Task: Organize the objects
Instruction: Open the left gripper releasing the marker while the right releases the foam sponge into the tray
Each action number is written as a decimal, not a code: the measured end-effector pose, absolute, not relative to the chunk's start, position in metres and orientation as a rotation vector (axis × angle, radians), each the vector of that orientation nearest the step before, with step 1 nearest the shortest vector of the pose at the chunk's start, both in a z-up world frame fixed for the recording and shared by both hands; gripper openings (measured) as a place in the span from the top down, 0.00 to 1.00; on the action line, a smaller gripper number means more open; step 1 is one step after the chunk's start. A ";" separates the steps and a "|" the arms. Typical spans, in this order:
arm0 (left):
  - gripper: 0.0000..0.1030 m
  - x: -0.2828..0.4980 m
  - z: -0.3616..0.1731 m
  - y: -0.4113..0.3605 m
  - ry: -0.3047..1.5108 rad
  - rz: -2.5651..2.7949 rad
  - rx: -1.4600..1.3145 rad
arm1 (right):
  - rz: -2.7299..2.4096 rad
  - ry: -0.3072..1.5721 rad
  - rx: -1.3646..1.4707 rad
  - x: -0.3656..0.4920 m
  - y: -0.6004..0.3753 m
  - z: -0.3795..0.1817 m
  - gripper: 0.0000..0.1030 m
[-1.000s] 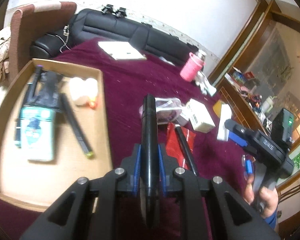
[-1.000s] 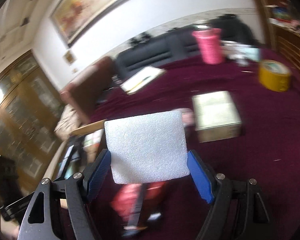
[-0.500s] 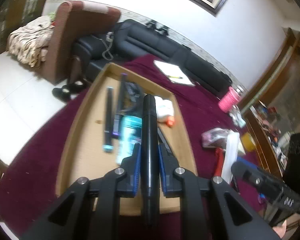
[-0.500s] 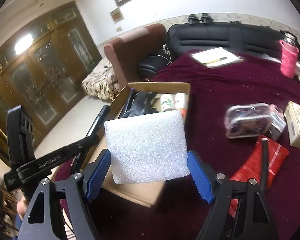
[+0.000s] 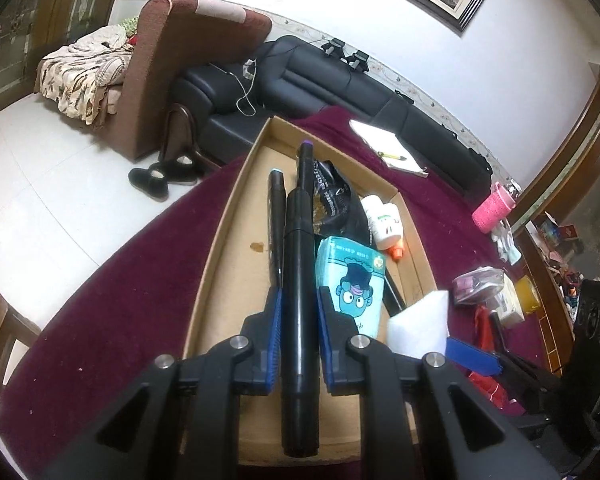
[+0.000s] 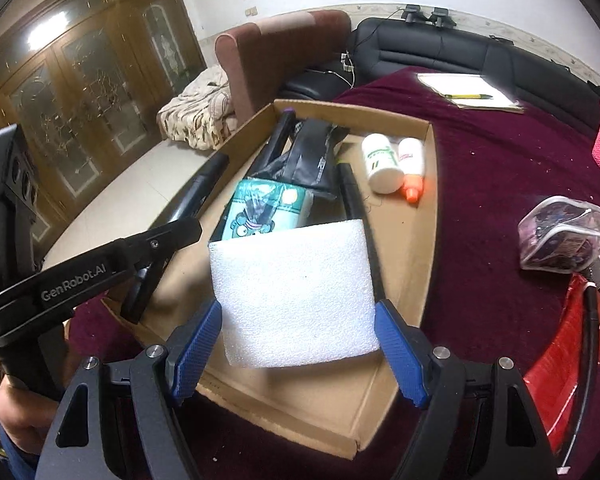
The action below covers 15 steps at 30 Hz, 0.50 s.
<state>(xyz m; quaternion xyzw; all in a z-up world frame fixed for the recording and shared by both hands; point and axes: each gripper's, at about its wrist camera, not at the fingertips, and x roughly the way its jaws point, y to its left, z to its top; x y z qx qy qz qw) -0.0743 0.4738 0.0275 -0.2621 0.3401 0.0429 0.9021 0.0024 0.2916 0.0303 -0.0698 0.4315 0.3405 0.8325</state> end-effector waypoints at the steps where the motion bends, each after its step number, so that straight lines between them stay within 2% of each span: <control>1: 0.84 -0.074 0.027 0.474 0.706 0.087 -0.540 | 0.720 0.922 -0.148 0.002 0.294 0.028 0.19; 15: 0.82 -0.068 0.027 0.463 0.731 0.127 -0.460 | 0.772 0.988 -0.143 -0.005 0.296 0.020 0.17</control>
